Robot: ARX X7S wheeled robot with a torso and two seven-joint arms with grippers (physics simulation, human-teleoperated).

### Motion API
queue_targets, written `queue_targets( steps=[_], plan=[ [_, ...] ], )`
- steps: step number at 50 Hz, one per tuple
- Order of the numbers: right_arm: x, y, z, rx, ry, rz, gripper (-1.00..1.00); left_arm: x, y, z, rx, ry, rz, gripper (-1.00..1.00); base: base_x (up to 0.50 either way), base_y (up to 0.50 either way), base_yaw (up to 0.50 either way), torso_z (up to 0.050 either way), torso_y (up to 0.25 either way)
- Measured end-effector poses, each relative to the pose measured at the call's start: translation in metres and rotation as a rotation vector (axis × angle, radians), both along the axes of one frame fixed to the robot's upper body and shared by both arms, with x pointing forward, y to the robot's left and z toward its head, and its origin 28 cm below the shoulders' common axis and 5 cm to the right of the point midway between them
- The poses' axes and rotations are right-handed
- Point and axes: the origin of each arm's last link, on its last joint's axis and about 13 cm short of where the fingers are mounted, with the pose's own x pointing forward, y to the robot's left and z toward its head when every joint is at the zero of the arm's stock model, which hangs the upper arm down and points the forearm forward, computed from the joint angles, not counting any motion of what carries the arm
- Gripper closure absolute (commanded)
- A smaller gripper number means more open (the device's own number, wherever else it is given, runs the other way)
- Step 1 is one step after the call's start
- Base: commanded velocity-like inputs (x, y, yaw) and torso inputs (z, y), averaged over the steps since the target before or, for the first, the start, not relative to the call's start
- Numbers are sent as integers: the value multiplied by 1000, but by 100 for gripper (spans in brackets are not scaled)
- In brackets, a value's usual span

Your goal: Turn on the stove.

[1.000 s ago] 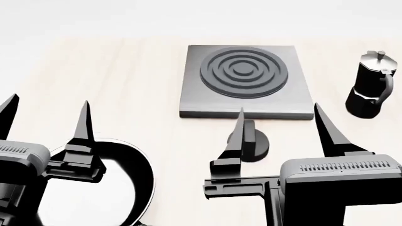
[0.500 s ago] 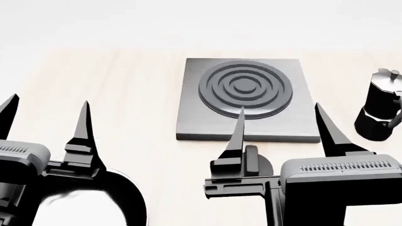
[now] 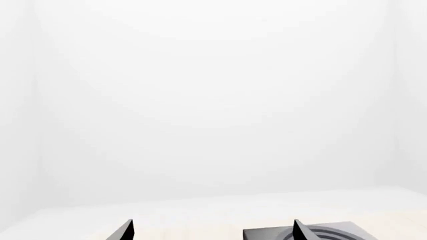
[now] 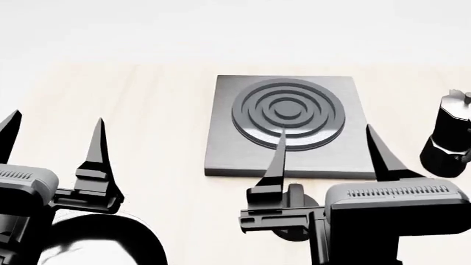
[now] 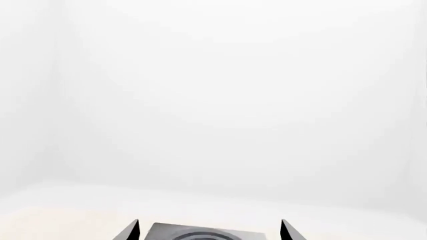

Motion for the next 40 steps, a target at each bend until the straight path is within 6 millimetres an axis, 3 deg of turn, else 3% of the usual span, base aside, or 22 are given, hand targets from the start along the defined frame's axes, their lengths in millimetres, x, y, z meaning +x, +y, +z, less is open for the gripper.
queue_targets(
  steps=[40],
  plan=[
    [27, 1, -31, 28, 217, -50, -100, 1, 0, -1, 0, 2, 2, -100, 0, 0, 0, 0, 0]
  ],
)
